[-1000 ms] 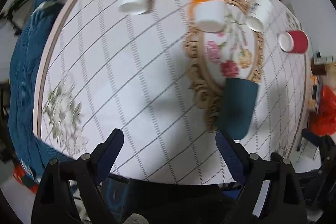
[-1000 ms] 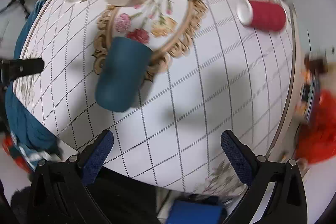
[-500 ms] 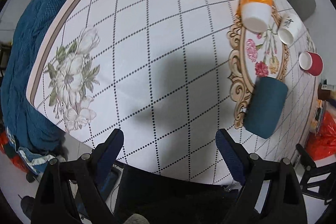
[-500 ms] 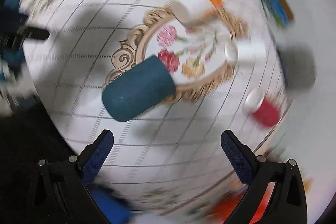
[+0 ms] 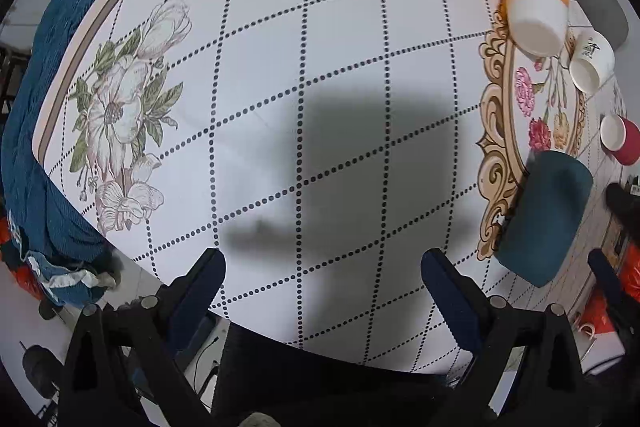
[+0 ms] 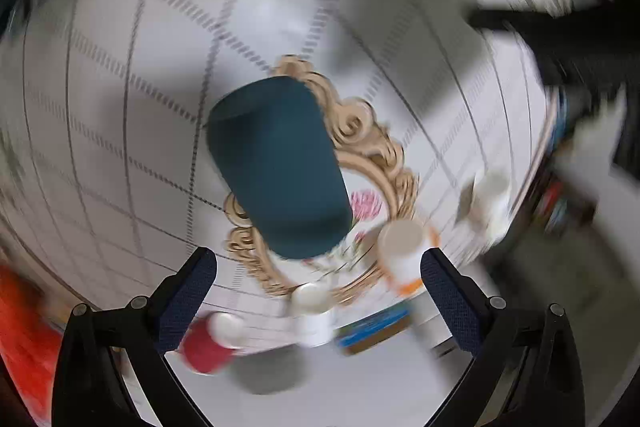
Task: Flip cup upside down
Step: 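Pass the teal cup from the left tool into the right tool, then rotate the right tool to turn the teal cup upside down, lower it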
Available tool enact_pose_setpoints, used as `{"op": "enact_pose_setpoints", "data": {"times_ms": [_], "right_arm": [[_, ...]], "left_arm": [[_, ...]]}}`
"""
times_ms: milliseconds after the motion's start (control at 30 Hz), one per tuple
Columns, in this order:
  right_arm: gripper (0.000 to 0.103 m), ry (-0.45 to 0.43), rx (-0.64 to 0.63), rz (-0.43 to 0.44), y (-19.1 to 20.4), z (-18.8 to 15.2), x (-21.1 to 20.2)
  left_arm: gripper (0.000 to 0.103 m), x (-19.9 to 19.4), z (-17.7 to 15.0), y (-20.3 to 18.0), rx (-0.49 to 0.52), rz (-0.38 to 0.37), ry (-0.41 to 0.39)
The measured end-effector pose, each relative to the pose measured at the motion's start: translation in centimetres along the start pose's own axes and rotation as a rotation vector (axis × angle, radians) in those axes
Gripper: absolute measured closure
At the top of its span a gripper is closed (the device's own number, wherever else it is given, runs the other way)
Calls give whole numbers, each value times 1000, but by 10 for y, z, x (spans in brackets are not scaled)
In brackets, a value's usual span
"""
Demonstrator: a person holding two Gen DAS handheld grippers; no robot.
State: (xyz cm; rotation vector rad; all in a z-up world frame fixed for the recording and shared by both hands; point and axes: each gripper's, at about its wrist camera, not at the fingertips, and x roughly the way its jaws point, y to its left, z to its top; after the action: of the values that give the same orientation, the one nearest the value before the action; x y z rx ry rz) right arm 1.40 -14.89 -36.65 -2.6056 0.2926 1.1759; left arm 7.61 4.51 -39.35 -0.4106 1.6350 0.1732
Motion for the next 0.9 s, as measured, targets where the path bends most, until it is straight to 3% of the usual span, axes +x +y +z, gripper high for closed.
{"op": "enact_pose_setpoints", "data": {"times_ms": [133,300,500,700,900], "right_arm": [[3,-24,-193,-64,16,8,17],[4,-66,-303,-95,21,18,27],[6,-92,-351,-93,21,22,42],[29,-87,-356,-66,21,23,60],[30,-99,-319,-51,10,20,67]], "left_arm": [[2,12,-4,4,-25,5,19],[2,26,-10,6,-35,5,43],[3,37,-14,8,-31,18,56],[3,41,-12,7,-33,26,63],[3,43,-1,19,-32,32,69]]}}
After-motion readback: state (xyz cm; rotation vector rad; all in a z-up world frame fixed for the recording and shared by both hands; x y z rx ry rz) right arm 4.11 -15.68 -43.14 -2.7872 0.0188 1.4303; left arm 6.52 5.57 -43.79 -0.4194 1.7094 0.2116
